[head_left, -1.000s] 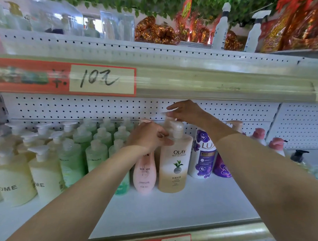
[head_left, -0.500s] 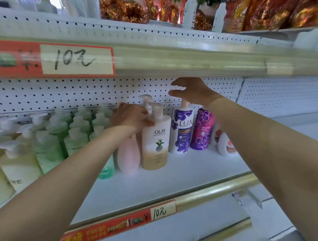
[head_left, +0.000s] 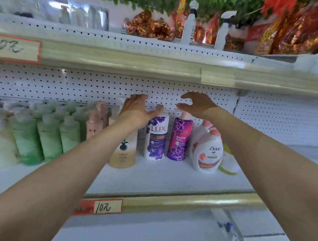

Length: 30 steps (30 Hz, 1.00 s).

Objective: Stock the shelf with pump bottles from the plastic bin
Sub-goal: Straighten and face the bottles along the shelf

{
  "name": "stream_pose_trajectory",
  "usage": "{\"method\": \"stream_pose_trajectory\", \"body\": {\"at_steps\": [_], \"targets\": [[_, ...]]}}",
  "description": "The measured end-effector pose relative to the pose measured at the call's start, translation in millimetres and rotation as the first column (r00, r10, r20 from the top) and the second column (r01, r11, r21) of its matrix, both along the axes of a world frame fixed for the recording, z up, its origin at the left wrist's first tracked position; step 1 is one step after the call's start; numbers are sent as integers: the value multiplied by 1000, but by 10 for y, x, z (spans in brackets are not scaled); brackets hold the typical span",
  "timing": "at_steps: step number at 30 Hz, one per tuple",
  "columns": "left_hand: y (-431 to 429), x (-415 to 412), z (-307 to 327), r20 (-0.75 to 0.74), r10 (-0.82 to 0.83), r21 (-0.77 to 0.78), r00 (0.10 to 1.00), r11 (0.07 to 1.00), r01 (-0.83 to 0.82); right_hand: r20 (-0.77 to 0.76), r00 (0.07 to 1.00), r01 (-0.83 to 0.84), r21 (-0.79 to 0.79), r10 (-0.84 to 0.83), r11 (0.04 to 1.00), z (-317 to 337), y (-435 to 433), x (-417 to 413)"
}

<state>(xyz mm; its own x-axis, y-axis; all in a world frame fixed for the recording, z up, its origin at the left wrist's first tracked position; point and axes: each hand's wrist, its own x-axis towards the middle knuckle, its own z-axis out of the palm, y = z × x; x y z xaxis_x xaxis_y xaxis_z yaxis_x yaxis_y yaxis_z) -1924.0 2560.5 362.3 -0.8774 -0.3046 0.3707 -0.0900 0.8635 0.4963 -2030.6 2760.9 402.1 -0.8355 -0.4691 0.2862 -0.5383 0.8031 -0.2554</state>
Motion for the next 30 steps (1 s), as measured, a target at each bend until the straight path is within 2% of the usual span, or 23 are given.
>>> {"method": "stream_pose_trajectory", "body": {"at_steps": [5,8,11,13,16,18,21,25,30], "targets": [[327,-95,-178,41,112,-2,993,994,-112,48,993,-110,-24,111,994,-38,355,-171],[343,-37,-263,16,161,-67,987,985,-160,67,984,-163,-37,165,986,-93,351,-238],[227,68,-366,-20,230,-58,973,971,-231,97,972,-203,-109,214,973,-169,229,-258],[137,115,-454,-94,236,-106,967,964,-245,99,961,-242,-139,257,960,-221,108,-258],[16,148,-619,-303,232,-228,924,924,-307,93,947,-292,-143,307,946,-263,-121,-246],[-88,148,-727,-363,262,-163,894,927,-337,103,943,-300,-147,316,942,-286,-281,-254],[-266,94,-862,-369,279,-53,887,946,-320,157,936,-286,-179,314,941,-342,-477,-283],[-380,17,-945,-374,234,-40,898,963,-268,222,931,-246,-205,290,947,-430,-650,-358],[-462,-8,-961,-363,236,-53,902,961,-273,189,949,-198,-265,252,944,-523,-723,-443]]}}
